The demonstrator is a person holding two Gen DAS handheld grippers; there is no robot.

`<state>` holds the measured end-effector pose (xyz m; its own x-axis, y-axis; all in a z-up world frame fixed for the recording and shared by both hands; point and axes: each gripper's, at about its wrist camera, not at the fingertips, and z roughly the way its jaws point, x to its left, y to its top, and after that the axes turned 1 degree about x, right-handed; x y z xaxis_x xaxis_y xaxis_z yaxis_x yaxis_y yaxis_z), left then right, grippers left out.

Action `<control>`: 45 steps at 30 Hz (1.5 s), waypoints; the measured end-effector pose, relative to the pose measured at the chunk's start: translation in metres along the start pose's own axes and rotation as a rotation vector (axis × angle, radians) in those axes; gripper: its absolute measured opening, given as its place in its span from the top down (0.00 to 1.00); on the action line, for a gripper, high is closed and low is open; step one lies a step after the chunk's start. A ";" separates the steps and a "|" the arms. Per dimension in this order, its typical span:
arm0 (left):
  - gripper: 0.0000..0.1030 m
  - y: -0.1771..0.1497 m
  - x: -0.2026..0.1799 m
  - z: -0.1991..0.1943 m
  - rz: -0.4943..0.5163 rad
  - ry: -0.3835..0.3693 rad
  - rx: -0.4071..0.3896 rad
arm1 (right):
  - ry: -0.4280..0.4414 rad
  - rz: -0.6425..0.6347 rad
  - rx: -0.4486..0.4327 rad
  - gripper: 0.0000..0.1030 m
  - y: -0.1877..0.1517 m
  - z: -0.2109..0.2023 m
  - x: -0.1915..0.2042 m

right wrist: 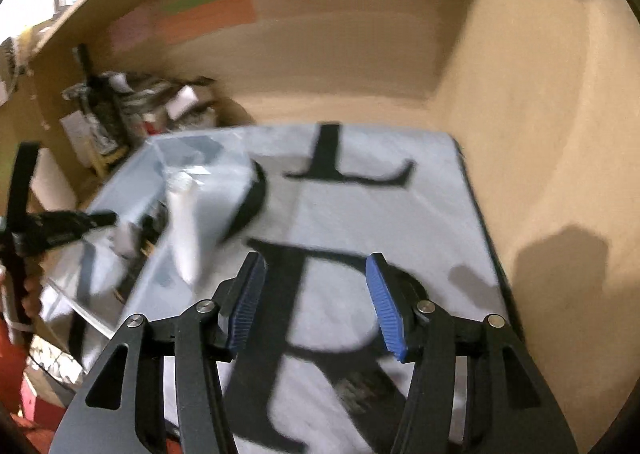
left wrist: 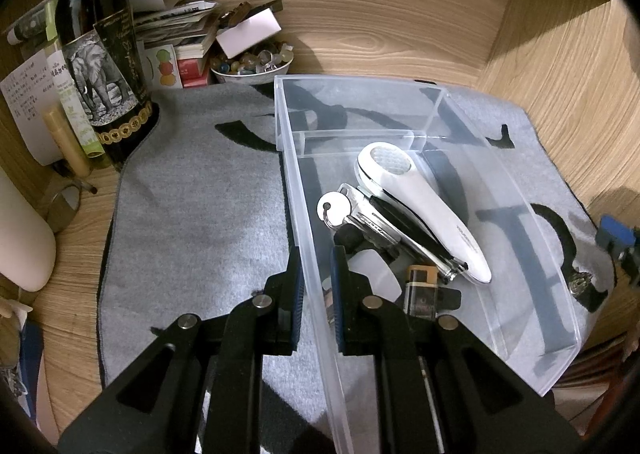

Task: Organize rigid objects
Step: 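Grasp the dark perforated ball on the mat with the right gripper, then carry the ball into the clear box and open the right gripper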

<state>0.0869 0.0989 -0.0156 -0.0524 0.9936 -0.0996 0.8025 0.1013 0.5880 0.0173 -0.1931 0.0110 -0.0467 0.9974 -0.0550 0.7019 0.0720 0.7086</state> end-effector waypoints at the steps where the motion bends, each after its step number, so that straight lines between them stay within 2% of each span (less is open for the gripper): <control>1: 0.89 0.000 -0.001 0.000 0.001 0.002 0.000 | -0.008 0.006 0.015 0.52 -0.005 0.002 -0.003; 4: 0.89 0.000 -0.001 0.000 0.001 0.004 0.000 | -0.024 0.037 0.064 0.52 -0.024 0.007 -0.013; 9: 0.89 0.000 -0.001 0.000 0.003 0.005 0.000 | 0.003 0.105 0.129 0.52 -0.053 0.020 -0.023; 11: 0.89 0.000 0.000 0.000 0.004 0.005 -0.001 | 0.006 0.123 0.141 0.69 -0.059 0.024 -0.026; 17: 0.89 0.000 0.001 0.000 0.000 0.002 -0.002 | 0.032 0.135 0.101 0.70 -0.058 0.014 -0.028; 26: 0.89 0.000 0.002 0.000 -0.002 0.000 -0.002 | 0.064 0.073 0.005 0.70 -0.030 0.001 -0.007; 33: 0.89 -0.001 0.003 -0.001 -0.007 -0.008 -0.002 | 0.128 0.026 -0.066 0.69 -0.002 -0.003 0.015; 45: 0.89 -0.001 0.004 -0.001 -0.015 -0.019 -0.005 | 0.234 -0.151 -0.150 0.69 0.045 -0.001 0.080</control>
<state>0.0851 0.1028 -0.0156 -0.0528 0.9909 -0.1235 0.7989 0.1161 0.5902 0.0450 -0.1097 0.0391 -0.3170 0.9483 -0.0166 0.5630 0.2022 0.8013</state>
